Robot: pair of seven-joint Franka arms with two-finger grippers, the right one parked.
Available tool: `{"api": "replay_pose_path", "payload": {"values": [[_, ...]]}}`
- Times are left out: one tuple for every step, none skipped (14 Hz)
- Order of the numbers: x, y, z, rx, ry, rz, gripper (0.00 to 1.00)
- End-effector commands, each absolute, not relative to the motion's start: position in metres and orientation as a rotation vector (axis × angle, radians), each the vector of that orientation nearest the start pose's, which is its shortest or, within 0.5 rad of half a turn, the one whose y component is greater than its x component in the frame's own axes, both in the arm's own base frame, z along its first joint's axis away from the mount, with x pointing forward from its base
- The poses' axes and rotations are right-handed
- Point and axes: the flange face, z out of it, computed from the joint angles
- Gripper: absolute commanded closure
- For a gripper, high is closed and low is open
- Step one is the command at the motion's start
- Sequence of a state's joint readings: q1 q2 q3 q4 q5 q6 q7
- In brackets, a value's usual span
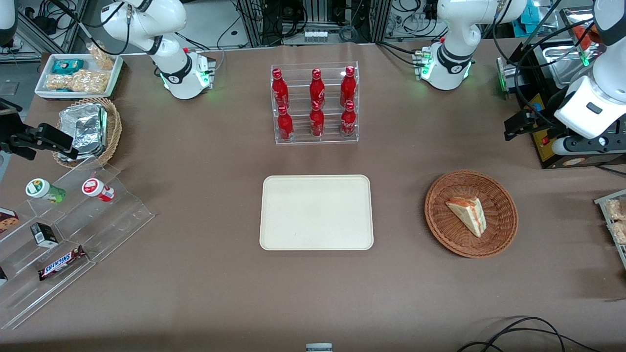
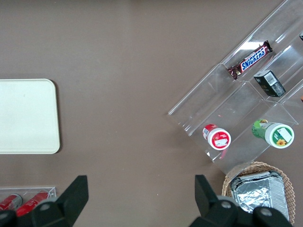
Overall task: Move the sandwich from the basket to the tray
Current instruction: 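Move the left gripper out from rest toward the wicker basket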
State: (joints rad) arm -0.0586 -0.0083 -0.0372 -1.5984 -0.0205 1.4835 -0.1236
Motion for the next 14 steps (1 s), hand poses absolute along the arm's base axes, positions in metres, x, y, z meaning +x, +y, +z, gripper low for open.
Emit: {"api": "replay_pose_path", "payload": {"values": [[0.536, -0.055, 0.609, -3.138, -0.016, 0.175, 0.00], [0.535, -0.054, 0.611, -3.139, -0.018, 0.172, 0.00], [0.534, -0.055, 0.612, -3.140, -0.028, 0.173, 0.00], [0.533, -0.054, 0.610, -3.137, -0.042, 0.189, 0.00], [0.532, -0.054, 0.610, -3.135, -0.040, 0.203, 0.00], [0.531, -0.054, 0.609, -3.134, -0.040, 0.215, 0.00], [0.532, -0.054, 0.605, -3.131, -0.040, 0.232, 0.00], [0.534, -0.053, 0.596, -3.127, -0.042, 0.248, 0.00], [0.537, -0.050, 0.580, -3.122, -0.055, 0.296, 0.00], [0.542, -0.047, 0.561, -3.114, -0.067, 0.350, 0.00], [0.548, -0.047, 0.535, -3.105, -0.067, 0.405, 0.00], [0.556, -0.048, 0.506, -3.100, -0.066, 0.426, 0.00], [0.562, -0.046, 0.477, -3.089, -0.069, 0.428, 0.00], [0.566, -0.045, 0.455, -3.081, -0.062, 0.396, 0.00]]}}
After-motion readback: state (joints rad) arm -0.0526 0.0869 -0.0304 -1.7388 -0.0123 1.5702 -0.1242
